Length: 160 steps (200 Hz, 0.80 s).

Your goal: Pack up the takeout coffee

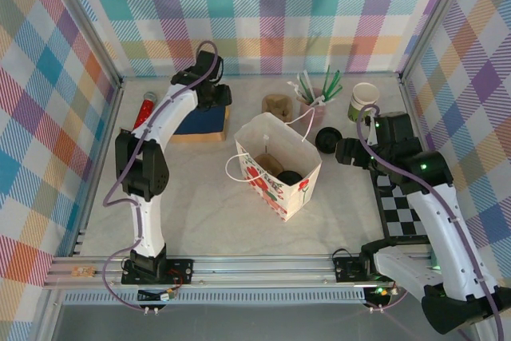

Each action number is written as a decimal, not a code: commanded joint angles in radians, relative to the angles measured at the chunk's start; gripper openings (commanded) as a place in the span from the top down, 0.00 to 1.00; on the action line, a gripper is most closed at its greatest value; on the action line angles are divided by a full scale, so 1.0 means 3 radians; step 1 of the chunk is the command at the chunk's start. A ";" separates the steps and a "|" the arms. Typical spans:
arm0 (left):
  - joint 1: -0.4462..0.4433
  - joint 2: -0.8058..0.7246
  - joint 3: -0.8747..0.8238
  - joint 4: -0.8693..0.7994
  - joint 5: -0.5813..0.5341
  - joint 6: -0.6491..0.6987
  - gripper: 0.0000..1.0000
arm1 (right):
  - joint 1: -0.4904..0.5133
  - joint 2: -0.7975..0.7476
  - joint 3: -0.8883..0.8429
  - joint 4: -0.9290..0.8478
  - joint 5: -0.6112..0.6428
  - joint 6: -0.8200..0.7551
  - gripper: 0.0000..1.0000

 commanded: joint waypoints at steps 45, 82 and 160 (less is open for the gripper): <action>0.0063 0.0406 0.0333 -0.0250 -0.0104 0.0011 0.54 | -0.0111 -0.0022 -0.0198 0.0219 -0.0237 0.0093 0.14; 0.0063 0.0609 0.0383 -0.0242 -0.0087 0.0015 0.56 | -0.0118 -0.0032 -0.0263 0.0258 -0.0271 0.0084 0.14; 0.0068 0.1025 0.0699 -0.0333 -0.0170 0.0041 0.62 | -0.0129 -0.0037 -0.0254 0.0256 -0.0269 0.0069 0.15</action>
